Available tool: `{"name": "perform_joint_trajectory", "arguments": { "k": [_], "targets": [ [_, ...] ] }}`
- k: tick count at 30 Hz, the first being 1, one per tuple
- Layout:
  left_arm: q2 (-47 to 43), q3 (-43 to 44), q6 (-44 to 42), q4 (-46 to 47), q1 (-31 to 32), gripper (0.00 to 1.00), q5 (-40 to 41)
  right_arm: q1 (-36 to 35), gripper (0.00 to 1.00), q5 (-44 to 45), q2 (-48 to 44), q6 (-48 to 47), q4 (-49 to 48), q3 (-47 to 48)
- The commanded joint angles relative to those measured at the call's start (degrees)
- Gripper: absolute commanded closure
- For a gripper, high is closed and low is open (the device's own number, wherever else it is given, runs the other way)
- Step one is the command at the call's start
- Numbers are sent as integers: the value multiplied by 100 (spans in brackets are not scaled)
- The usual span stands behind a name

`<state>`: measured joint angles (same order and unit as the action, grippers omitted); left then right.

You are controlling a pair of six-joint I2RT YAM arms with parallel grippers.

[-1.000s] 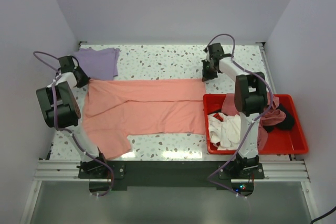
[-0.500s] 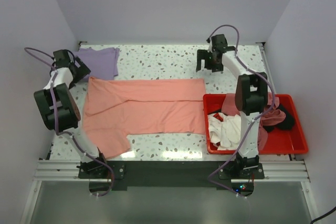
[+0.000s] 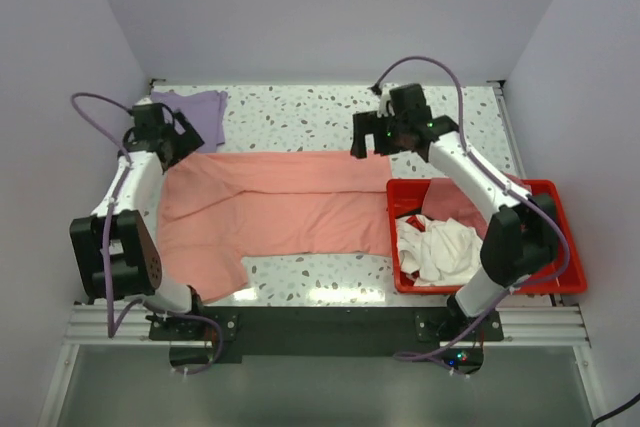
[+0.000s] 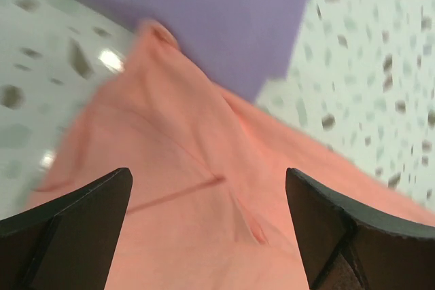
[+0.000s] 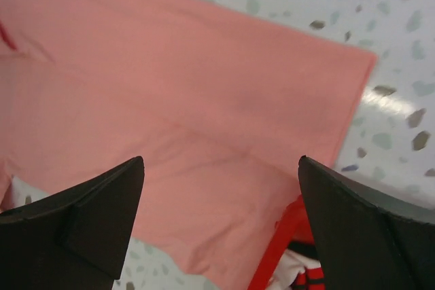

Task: Fold and stack the t-shirts
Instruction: Fold the tshirt

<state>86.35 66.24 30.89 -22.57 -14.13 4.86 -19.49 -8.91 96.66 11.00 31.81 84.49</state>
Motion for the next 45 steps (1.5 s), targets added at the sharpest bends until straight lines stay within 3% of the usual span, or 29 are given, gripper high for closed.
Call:
{"name": "perform_joint_trajectory", "arguments": {
  "k": [1, 4, 9, 29, 45],
  "targets": [
    [31, -602, -145, 498, 761, 0, -749, -538, 1, 249, -586, 190, -315, -985],
    [163, -1033, -198, 857, 877, 0, -1013, -644, 1, -23, -1122, 323, -658, -1732],
    [251, -1429, -163, 1140, 991, 0, -1074, -653, 1, -76, -1580, 253, -746, -2138],
    [849, -1324, -391, 1404, 1070, 0, -811, -662, 1, 47, -1923, 33, -562, -2340],
    [-38, -2220, -189, 1299, 1219, 0, -1137, -653, 1, 73, -2029, 33, -492, -2384]
  ]
}}
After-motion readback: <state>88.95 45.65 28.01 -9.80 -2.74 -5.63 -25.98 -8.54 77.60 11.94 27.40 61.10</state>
